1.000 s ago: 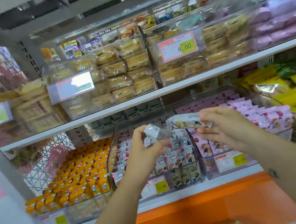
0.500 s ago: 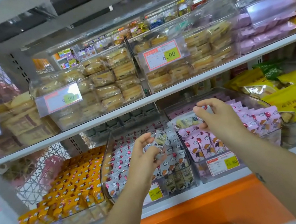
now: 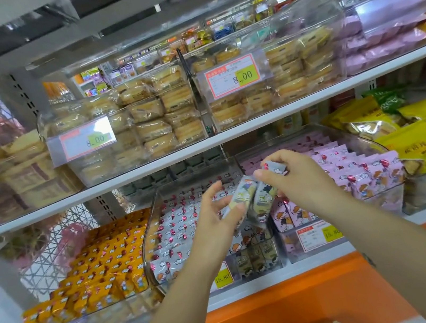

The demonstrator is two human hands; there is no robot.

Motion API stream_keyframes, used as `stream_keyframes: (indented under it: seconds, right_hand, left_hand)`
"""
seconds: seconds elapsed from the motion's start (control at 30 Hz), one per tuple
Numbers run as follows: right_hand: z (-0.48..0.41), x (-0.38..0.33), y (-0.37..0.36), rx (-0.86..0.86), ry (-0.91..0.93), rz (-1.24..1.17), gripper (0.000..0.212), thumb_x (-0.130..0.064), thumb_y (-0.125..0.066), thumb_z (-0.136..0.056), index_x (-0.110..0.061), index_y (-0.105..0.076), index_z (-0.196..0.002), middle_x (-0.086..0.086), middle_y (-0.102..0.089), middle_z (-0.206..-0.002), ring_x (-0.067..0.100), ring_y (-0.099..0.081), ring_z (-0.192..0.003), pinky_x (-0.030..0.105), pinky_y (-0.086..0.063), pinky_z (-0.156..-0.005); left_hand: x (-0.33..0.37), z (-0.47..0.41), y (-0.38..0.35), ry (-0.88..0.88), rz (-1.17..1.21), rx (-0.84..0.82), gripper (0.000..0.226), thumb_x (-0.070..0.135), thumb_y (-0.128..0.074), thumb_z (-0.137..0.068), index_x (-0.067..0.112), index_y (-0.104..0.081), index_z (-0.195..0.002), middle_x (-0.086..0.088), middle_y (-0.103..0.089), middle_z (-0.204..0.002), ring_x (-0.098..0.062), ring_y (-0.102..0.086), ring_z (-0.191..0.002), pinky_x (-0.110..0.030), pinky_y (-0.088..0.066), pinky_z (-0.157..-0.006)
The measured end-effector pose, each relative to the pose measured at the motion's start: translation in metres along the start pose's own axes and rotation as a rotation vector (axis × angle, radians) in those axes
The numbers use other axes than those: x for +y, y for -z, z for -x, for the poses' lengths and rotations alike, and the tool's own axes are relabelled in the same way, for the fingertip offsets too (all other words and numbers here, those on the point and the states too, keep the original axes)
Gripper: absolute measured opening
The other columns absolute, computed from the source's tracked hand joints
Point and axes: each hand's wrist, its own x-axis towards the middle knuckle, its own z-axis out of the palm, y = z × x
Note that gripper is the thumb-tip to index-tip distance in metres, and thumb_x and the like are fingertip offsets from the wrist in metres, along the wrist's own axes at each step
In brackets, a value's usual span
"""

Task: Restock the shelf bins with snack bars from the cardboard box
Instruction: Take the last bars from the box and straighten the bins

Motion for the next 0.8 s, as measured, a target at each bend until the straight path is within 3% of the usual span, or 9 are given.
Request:
stream_keyframes:
  seconds: [0.1, 0.23, 0.3, 0.4, 0.5, 0.57, 0.7, 0.77, 0.8]
  right_hand:
    - [-0.002, 0.000, 0.000, 0.038, 0.017, 0.014, 0.014, -0.035, -0.060, -0.091, -0.024, -0.057, -0.098, -0.013, -0.058, -0.087, 0.005, -0.055, -0.071, 0.020, -0.038, -0.056]
    - [-0.003, 0.006, -0.003, 0.009, 0.039, 0.048, 0.013, -0.035, -0.060, -0.091, -0.025, -0.056, -0.099, -0.014, -0.056, -0.087, 0.002, -0.050, -0.071, 0.018, -0.034, -0.056]
    - [-0.003, 0.008, -0.006, -0.009, 0.061, 0.071, 0.014, -0.036, -0.061, -0.091, -0.026, -0.056, -0.099, -0.013, -0.056, -0.085, 0.005, -0.049, -0.070, 0.021, -0.033, -0.056]
    - [-0.004, 0.008, -0.008, -0.022, 0.089, 0.079, 0.014, -0.036, -0.061, -0.090, -0.027, -0.056, -0.100, -0.011, -0.055, -0.082, 0.002, -0.047, -0.066, 0.021, -0.032, -0.056]
    - [-0.005, 0.008, -0.006, -0.028, 0.103, 0.078, 0.013, -0.035, -0.060, -0.091, -0.027, -0.057, -0.101, -0.014, -0.053, -0.079, 0.001, -0.046, -0.064, 0.019, -0.032, -0.055]
    - [-0.005, 0.008, -0.004, -0.031, 0.098, 0.067, 0.012, -0.035, -0.059, -0.092, -0.027, -0.057, -0.100, -0.013, -0.057, -0.085, 0.003, -0.051, -0.072, 0.021, -0.037, -0.060]
    - [-0.006, 0.012, -0.003, -0.030, 0.059, 0.035, 0.013, -0.034, -0.057, -0.093, -0.023, -0.059, -0.099, -0.011, -0.058, -0.083, 0.004, -0.051, -0.066, 0.022, -0.038, -0.058]
    - [-0.006, 0.013, -0.003, -0.042, 0.051, 0.017, 0.014, -0.034, -0.056, -0.093, -0.022, -0.059, -0.100, -0.010, -0.059, -0.083, 0.006, -0.053, -0.066, 0.022, -0.038, -0.058]
    - [-0.006, 0.014, -0.004, -0.063, 0.053, 0.026, 0.014, -0.034, -0.056, -0.093, -0.023, -0.059, -0.100, -0.010, -0.060, -0.084, 0.007, -0.054, -0.068, 0.023, -0.038, -0.060]
  left_hand:
    - [0.002, -0.004, -0.001, -0.018, -0.141, -0.064, 0.066, 0.028, -0.060, -0.093, 0.036, -0.024, -0.147, 0.017, -0.051, -0.118, -0.014, -0.056, -0.114, -0.028, -0.046, -0.087]
    - [0.003, -0.013, -0.001, -0.010, -0.349, -0.155, 0.083, 0.014, -0.067, -0.088, 0.026, -0.016, -0.152, 0.015, -0.048, -0.113, -0.004, -0.060, -0.099, -0.023, -0.054, -0.078]
    - [0.004, -0.015, -0.002, -0.033, -0.493, -0.174, 0.091, 0.018, -0.072, -0.084, 0.030, -0.012, -0.152, 0.008, -0.045, -0.120, -0.003, -0.055, -0.098, -0.024, -0.051, -0.083]
    - [-0.001, -0.016, 0.000, -0.070, -0.463, -0.160, 0.076, 0.020, -0.072, -0.083, 0.037, -0.028, -0.143, 0.010, -0.047, -0.115, -0.007, -0.060, -0.094, -0.025, -0.052, -0.081]
    - [-0.013, -0.016, 0.003, -0.125, -0.342, -0.100, 0.045, 0.027, -0.069, -0.087, 0.046, -0.038, -0.114, 0.009, -0.048, -0.108, -0.012, -0.065, -0.087, -0.028, -0.052, -0.069]
    - [-0.018, -0.015, 0.005, -0.139, -0.254, -0.058, 0.042, 0.036, -0.068, -0.086, 0.042, -0.041, -0.119, 0.009, -0.051, -0.114, -0.013, -0.064, -0.094, -0.028, -0.054, -0.075]
    - [-0.026, -0.005, 0.006, -0.137, -0.309, 0.057, 0.049, 0.033, -0.064, -0.089, 0.033, -0.036, -0.130, 0.024, -0.043, -0.113, 0.011, -0.047, -0.093, -0.003, -0.040, -0.072]
    - [-0.030, -0.002, 0.006, -0.145, -0.378, 0.085, 0.045, 0.036, -0.066, -0.088, 0.033, -0.038, -0.122, 0.021, -0.049, -0.103, 0.008, -0.051, -0.091, -0.008, -0.044, -0.072]
    - [-0.031, -0.002, 0.006, -0.149, -0.459, 0.086, 0.045, 0.040, -0.066, -0.086, 0.031, -0.039, -0.121, 0.013, -0.053, -0.101, -0.003, -0.053, -0.096, -0.019, -0.047, -0.080]
